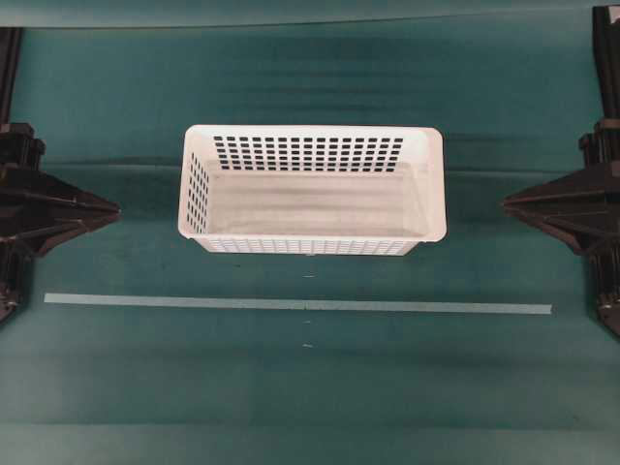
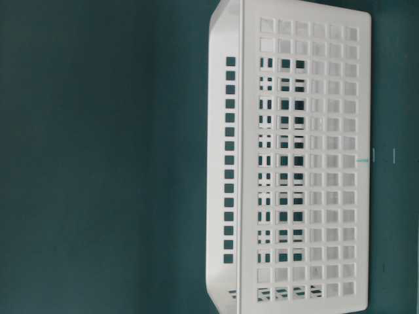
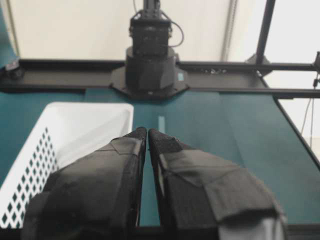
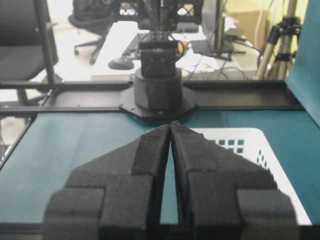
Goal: Lift the white basket with both hands.
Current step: 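Move both grippers inward toward the short ends of the white basket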
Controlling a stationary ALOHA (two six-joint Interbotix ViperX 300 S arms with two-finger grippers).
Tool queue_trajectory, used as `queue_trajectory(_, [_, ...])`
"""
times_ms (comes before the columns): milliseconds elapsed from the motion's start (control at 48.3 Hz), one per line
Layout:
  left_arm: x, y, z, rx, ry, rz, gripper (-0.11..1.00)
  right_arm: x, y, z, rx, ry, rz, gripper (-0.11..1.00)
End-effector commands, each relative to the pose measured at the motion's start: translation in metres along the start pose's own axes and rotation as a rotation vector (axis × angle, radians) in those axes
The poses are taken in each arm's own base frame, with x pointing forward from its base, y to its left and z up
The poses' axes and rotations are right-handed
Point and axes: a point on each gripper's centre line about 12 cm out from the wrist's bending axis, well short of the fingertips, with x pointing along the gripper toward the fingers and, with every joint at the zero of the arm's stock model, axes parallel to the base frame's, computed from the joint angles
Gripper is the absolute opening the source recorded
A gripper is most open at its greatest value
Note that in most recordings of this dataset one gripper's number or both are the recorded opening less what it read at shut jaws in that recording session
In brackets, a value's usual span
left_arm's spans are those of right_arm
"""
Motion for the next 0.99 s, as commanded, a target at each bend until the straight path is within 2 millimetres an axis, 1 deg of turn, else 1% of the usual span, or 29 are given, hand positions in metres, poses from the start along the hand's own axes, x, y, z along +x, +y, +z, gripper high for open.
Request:
queue_trajectory(0, [0.002,0.001,0.006,-0.009,-0.009,0.001,0.14,0.001,-0.002,0.002,0.014,-0.005,-0.009,0.14])
queue_trajectory(41, [0.003,0.001,0.008,-0.025,-0.009,0.001,0.12,0.001,-0.002,0.002,0.041,0.0,-0.015,0.14])
queue_trajectory(62, [0.003,0.001,0.009,-0.034,-0.011,0.003,0.09,0.002,-0.003,0.002,0.062,0.004,-0.02,0.13])
queue_trajectory(124, [0.005,0.002,0.016,-0.073,-0.017,0.006,0.01,0.003,-0.006,0.003,0.147,0.018,-0.043,0.05])
queue_trajectory(186, [0.006,0.003,0.02,-0.108,-0.013,0.012,-0.04,0.004,-0.011,0.005,0.241,0.038,-0.07,0.0])
queue_trajectory(269, [0.007,0.005,0.027,-0.17,-0.007,0.022,-0.05,0.006,-0.016,0.01,0.355,0.078,-0.102,-0.02])
queue_trajectory(331, [0.009,0.007,0.031,-0.227,0.007,0.032,-0.05,0.01,-0.021,0.019,0.457,0.12,-0.136,-0.02])
queue_trajectory(394, [0.01,0.009,0.035,-0.296,0.024,0.047,-0.05,0.013,-0.027,0.023,0.542,0.173,-0.175,-0.02])
queue_trajectory(476, [0.012,0.013,0.039,-0.406,0.056,0.074,-0.05,0.019,-0.037,0.03,0.647,0.242,-0.237,-0.02])
queue_trajectory(518, [0.014,0.017,0.041,-0.475,0.076,0.101,-0.05,0.023,-0.042,0.031,0.696,0.288,-0.27,-0.02])
queue_trajectory(601, [0.016,0.025,0.044,-0.585,0.108,0.158,-0.05,0.031,-0.049,0.025,0.799,0.41,-0.34,-0.02])
queue_trajectory(704, [0.021,0.034,0.047,-0.729,0.155,0.234,-0.05,0.043,-0.054,0.018,0.896,0.512,-0.402,-0.02])
queue_trajectory(829, [0.032,0.039,0.038,-0.885,0.264,0.322,-0.05,0.055,-0.06,0.004,0.984,0.619,-0.472,-0.02])
queue_trajectory(891, [0.037,0.04,0.032,-0.953,0.317,0.368,-0.05,0.058,-0.063,-0.006,1.031,0.694,-0.526,-0.02])
queue_trajectory(974, [0.044,0.041,0.025,-1.029,0.376,0.422,-0.05,0.062,-0.067,-0.012,1.093,0.765,-0.585,-0.02])
